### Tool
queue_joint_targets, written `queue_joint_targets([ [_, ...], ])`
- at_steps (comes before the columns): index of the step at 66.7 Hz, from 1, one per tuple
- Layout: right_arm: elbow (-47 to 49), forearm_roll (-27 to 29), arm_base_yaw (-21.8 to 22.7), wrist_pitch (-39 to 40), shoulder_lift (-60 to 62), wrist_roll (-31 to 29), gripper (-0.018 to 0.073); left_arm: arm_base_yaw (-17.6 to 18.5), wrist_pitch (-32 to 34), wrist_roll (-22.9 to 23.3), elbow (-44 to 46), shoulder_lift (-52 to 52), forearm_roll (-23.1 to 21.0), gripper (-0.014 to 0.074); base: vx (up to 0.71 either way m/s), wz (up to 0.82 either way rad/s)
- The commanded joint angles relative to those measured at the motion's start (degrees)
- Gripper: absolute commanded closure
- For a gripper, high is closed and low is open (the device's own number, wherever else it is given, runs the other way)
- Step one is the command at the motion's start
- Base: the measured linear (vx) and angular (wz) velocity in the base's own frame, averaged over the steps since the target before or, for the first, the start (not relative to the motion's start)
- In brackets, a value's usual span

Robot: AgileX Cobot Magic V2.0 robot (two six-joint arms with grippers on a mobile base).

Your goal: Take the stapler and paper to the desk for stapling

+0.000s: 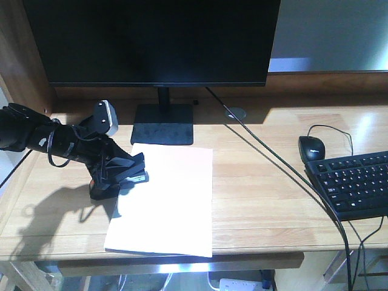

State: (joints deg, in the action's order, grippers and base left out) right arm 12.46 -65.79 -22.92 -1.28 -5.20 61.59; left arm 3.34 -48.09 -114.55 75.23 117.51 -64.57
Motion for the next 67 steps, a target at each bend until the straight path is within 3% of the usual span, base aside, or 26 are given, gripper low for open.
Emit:
queue_joint_targets([
  [1, 1.48, -0.27, 0.0, 1.78, -0.69, 0.19, -0.0008, 0.15, -1.53, 0.57, 1.55, -3.05, -2.73, 0.0603, 0.0, 0.0],
  [33, 1.48, -0.27, 0.0, 1.78, -0.69, 0.19, -0.0008, 0.2, 0.11, -4.68, 1.55, -2.58, -2.73, 0.0603, 0.0, 0.0],
  [67, 1.48, -0.27, 0.0, 1.78, -0.69, 0.19, -0.0008, 1.21, -0.13, -3.96, 1.55, 2.8, -2.73, 0.0603, 0.0, 0.0],
])
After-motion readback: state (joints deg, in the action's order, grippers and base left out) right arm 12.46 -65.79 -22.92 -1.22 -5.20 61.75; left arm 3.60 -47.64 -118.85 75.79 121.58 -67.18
